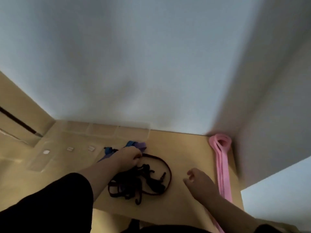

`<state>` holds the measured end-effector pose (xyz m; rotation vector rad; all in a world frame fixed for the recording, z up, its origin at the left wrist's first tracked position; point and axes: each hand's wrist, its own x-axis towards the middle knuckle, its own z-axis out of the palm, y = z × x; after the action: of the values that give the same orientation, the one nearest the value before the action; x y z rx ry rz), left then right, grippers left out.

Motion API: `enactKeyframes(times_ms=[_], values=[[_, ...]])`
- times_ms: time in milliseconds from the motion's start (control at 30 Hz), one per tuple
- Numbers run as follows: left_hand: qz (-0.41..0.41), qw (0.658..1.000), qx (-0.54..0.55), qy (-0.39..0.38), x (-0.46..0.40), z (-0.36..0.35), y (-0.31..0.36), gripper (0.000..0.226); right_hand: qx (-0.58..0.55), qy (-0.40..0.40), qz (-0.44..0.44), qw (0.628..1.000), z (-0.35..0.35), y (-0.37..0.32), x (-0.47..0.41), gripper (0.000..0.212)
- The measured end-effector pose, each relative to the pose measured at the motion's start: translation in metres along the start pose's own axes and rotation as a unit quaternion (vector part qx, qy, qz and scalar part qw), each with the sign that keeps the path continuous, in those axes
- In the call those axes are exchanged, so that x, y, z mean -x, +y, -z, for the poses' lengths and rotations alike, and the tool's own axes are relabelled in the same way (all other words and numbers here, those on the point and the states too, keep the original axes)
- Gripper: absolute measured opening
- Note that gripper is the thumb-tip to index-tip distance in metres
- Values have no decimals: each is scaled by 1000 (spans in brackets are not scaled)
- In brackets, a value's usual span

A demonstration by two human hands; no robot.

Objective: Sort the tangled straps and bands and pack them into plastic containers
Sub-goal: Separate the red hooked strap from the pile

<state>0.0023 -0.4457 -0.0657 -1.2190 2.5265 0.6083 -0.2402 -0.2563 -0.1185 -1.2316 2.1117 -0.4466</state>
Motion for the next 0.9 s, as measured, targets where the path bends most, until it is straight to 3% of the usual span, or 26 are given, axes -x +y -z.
enactKeyframes(times_ms=[267,500,633,733,900], values=[[50,995,56,65,69,-32,-62,40,49,-55,-46,996,-55,-43,-33,26],[20,994,69,84,78,-60,-96,46,74,-26,-141,987,-82,-57,-38,14],[3,995,58,87,74,-65,-103,48,-87,83,-137,983,-75,-86,-22,10],[-6,992,91,83,68,-62,-106,49,-236,154,-69,957,-56,-131,-5,2],[-39,980,169,95,64,-40,-98,63,-331,190,75,921,-8,-217,27,8]])
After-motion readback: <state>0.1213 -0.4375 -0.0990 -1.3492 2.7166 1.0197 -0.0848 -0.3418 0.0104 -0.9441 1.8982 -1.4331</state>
